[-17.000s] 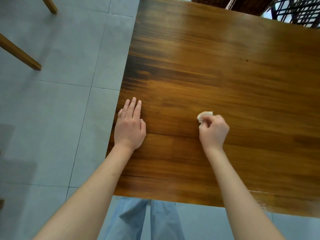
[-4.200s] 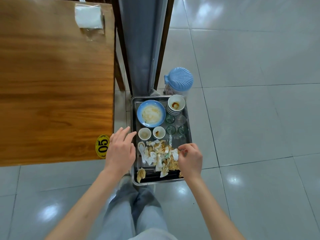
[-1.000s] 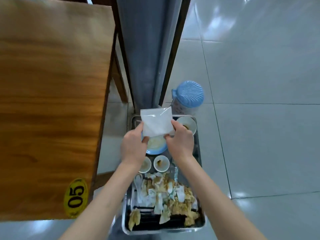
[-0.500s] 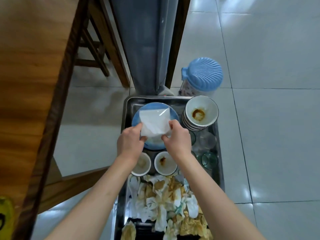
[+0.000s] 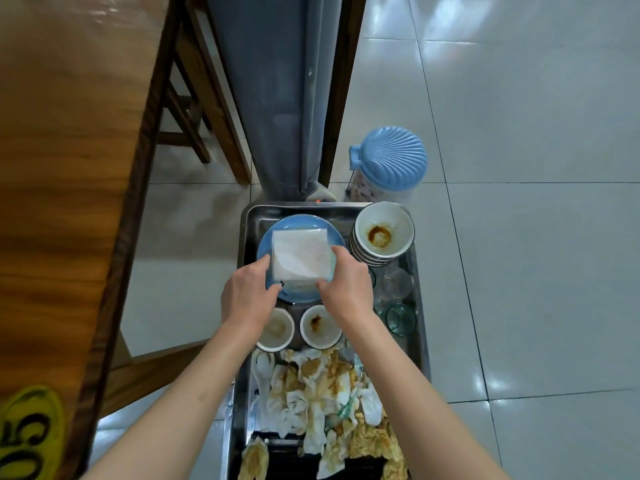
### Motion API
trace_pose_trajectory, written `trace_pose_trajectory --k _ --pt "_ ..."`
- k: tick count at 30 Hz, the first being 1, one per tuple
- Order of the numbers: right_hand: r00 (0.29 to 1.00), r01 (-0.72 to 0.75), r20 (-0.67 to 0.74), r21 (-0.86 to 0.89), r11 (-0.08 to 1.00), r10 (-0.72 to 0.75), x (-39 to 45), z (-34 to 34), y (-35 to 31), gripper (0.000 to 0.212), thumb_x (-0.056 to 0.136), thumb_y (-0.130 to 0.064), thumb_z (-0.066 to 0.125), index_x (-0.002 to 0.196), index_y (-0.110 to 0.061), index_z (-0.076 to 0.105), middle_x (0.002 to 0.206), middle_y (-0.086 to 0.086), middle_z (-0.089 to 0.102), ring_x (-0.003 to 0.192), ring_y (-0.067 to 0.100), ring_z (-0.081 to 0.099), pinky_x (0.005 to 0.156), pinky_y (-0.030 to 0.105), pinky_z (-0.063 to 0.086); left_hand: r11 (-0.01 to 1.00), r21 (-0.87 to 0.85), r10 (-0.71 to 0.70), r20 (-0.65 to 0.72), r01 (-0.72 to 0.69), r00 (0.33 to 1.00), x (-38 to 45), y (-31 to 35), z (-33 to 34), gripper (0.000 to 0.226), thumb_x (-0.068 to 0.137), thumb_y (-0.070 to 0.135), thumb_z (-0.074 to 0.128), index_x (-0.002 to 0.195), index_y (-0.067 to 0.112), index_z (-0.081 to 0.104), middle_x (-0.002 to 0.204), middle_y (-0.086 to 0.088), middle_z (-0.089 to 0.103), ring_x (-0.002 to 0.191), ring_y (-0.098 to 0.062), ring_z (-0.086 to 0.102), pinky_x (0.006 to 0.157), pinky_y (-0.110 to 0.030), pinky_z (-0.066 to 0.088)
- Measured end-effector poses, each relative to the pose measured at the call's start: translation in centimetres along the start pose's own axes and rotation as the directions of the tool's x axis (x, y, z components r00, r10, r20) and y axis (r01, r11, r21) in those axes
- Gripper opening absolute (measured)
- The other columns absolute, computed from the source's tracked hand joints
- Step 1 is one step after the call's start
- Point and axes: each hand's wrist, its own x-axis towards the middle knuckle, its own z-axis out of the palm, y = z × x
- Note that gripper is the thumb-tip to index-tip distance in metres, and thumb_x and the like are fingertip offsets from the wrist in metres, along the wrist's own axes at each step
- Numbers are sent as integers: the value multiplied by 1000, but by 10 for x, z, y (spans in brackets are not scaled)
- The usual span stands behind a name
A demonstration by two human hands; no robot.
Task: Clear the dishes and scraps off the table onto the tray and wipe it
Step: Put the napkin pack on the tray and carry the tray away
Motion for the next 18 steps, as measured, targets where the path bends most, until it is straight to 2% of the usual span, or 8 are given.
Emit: trace_pose_trajectory --k 7,12,15,18 --pt "1000 1 28 82 997 -3 -56 -69 -35 60 76 -9 68 131 -19 46 118 5 62 106 24 58 87 37 50 999 -38 -34 21 34 999 -34 27 -70 57 79 20 72 132 14 51 119 -8 65 109 -29 59 91 -38 46" --pt "998 56 20 110 992 -59 -90 -123 -51 68 75 -12 74 136 -16 44 128 6 57 117 21 53 95 32 44 993 -115 -12 -50 6 999 -63 61 -111 53 77 16 74 126 10 56 116 -10 66 107 -28 60 90 -37 45" --pt "992 117 32 91 989 -121 -99 -149 -48 65 75 -13 75 133 -16 46 124 4 59 114 19 55 88 25 43 989 -149 -20 -97 6 995 -83 82 -117 43 76 12 73 117 6 61 109 -13 68 103 -30 61 85 -38 46" --pt "976 205 53 97 974 -211 -104 -173 -34 59 74 -11 73 129 -18 51 118 4 63 109 21 57 79 22 39 983 -185 -39 -155 10 987 -106 103 -114 50 76 12 75 123 7 59 113 -12 66 106 -30 60 88 -36 46"
